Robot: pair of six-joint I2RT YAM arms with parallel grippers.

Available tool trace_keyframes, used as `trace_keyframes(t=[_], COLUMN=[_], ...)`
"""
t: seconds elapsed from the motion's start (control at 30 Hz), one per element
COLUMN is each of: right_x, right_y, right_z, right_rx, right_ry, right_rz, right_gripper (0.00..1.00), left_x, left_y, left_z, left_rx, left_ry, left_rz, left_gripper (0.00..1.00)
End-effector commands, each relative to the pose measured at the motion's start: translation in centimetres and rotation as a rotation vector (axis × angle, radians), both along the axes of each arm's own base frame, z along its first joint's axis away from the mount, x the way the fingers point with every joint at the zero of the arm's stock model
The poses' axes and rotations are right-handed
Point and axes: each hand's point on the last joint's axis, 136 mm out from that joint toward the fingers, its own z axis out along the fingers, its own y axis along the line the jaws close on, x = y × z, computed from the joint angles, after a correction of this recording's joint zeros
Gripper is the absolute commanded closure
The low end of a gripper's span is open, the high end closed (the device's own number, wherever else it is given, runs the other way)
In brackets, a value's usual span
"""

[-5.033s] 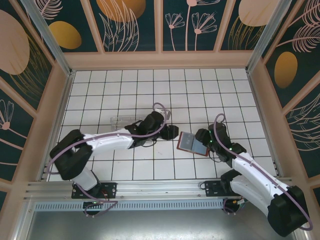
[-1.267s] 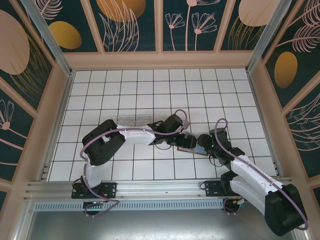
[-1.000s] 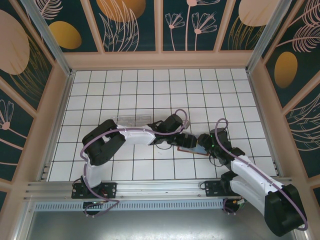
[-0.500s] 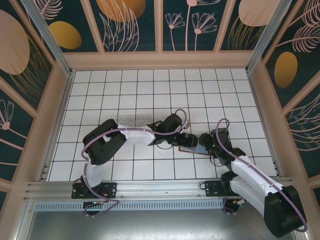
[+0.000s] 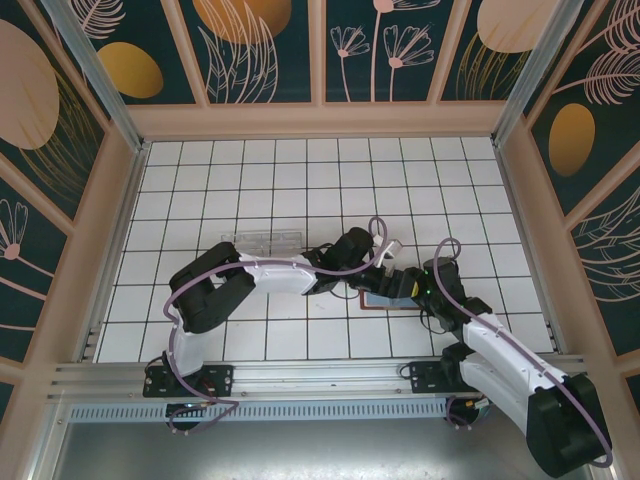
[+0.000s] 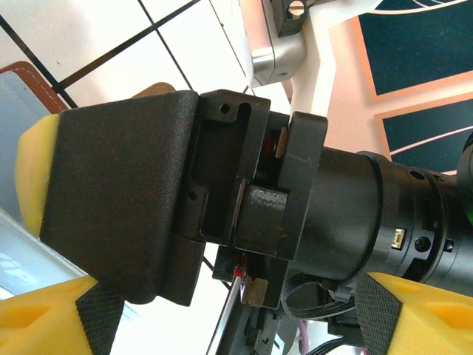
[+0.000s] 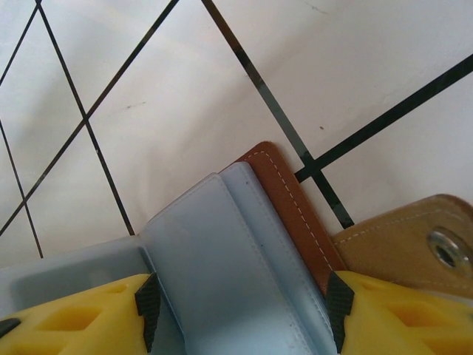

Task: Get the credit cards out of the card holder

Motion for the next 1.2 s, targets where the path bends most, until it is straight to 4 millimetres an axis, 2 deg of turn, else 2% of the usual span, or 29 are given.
trace_keyframes(t=[0.0,0.2,0.3,0.47,0.63,0.7,0.73,0.77,0.8,0.83,0.9,1.03,1.17], right_x=[-1.7,-1.4,-1.4,-1.4,-1.0,-0.7,-0.6,-0.4,-0.2,-0.1,0.0,0.0,-0.4], right_y=[0.3,0.5,-0.2,-1.9,-2.1,-1.8,-1.6,-1.3,-1.0,-0.7,-0.3,0.2,0.1], right_z=[-1.4,-0.3,0.2,1.3,2.0,2.4,2.6,2.9,3.1,3.3,3.4,2.8,1.7], right_rx=[0.022,0.131,0.167,0.140,0.119,0.116,0.115,0.118,0.121,0.126,0.129,0.119,0.105], right_ry=[0.064,0.014,0.001,-0.033,-0.054,-0.060,-0.066,-0.076,-0.085,-0.091,-0.087,-0.055,-0.014], right_rz=[0.038,0.044,0.012,-0.058,-0.040,-0.016,0.001,0.023,0.043,0.065,0.096,0.135,0.142], right_gripper=[0.36,0.37,0.38,0.38,0.44,0.46,0.50,0.55,0.68,0.75,0.83,0.91,0.93], left_x=[0.2,0.4,0.4,0.5,1.6,2.5,3.0,3.2,3.6,3.7,3.8,4.2,4.5], left_y=[-0.6,-0.2,-0.4,-0.8,0.1,1.0,1.6,2.0,2.4,2.7,2.9,3.0,3.2], left_z=[3.4,2.4,1.7,0.9,1.1,0.8,0.4,0.0,-0.6,-1.4,-2.5,-4.1,-5.8], left_rx=[-0.068,-0.030,-0.029,-0.021,0.007,0.033,0.048,0.063,0.084,0.112,0.145,0.193,0.249], left_ry=[-0.116,-0.130,-0.115,-0.105,-0.132,-0.128,-0.114,-0.099,-0.079,-0.060,-0.033,0.012,0.054], left_rz=[-0.005,0.011,0.011,0.000,0.059,0.109,0.139,0.160,0.181,0.195,0.211,0.243,0.264], left_gripper=[0.16,0.16,0.16,0.17,0.18,0.22,0.27,0.32,0.38,0.46,0.58,0.72,0.72])
